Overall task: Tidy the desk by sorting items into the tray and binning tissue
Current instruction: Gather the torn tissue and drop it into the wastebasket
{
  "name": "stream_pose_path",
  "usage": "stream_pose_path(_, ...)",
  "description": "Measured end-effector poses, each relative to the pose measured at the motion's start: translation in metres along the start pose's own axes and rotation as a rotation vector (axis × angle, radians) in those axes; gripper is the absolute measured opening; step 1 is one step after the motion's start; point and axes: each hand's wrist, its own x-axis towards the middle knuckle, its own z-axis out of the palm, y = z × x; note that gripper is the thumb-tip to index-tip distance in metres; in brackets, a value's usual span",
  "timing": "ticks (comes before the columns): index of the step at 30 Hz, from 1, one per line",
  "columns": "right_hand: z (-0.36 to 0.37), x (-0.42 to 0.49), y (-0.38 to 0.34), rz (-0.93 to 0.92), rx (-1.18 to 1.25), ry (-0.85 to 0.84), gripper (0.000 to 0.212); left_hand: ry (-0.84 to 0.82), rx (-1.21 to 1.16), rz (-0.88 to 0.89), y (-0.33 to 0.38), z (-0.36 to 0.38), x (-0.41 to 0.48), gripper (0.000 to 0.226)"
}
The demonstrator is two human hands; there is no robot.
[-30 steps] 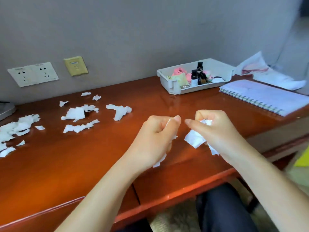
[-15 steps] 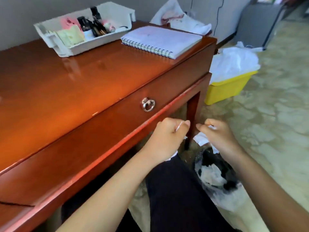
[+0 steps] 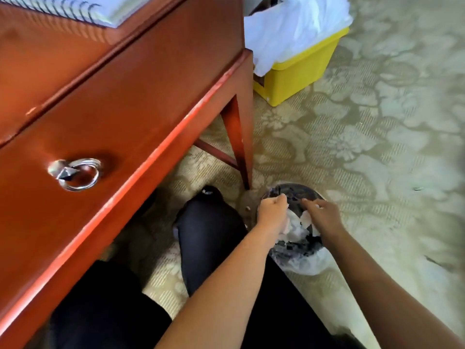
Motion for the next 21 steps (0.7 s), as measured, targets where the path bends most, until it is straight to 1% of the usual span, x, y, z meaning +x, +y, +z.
stream_pose_path(3,0.000,0.017,0.019,0.099,0.042,0.058,0.029,0.012,0.067,-0.022,-0.007,0.019,0.019,0.046)
stream_pose_path(6,-0.001,0.035,0.035,0.147,-0.001,0.079,0.032,0.024,0.156,-0.079,-0.018,0.030,0.036,0.043)
stream_pose_path(8,-0.002,0.043,0.039,0.158,-0.041,0.055,0.036,0.038,0.215,-0.106,-0.024,0.032,0.045,0.039)
stream_pose_path(10,-0.002,0.049,0.041,0.175,-0.069,0.025,0.038,0.089,0.194,-0.136,-0.029,0.034,0.056,0.038)
stream_pose_path(13,0.001,0.052,0.042,0.209,-0.069,-0.065,0.028,0.077,0.169,-0.191,-0.028,0.034,0.063,0.046)
stream_pose_path(16,0.003,0.050,0.041,0.226,-0.087,-0.132,0.022,0.045,0.250,-0.210,-0.025,0.035,0.061,0.047)
stream_pose_path(19,0.001,0.046,0.042,0.230,-0.127,-0.153,0.037,0.021,0.343,-0.198,-0.025,0.034,0.057,0.045)
stream_pose_path(21,-0.001,0.040,0.039,0.196,-0.144,-0.131,0.034,0.001,0.438,-0.148,-0.024,0.032,0.049,0.046)
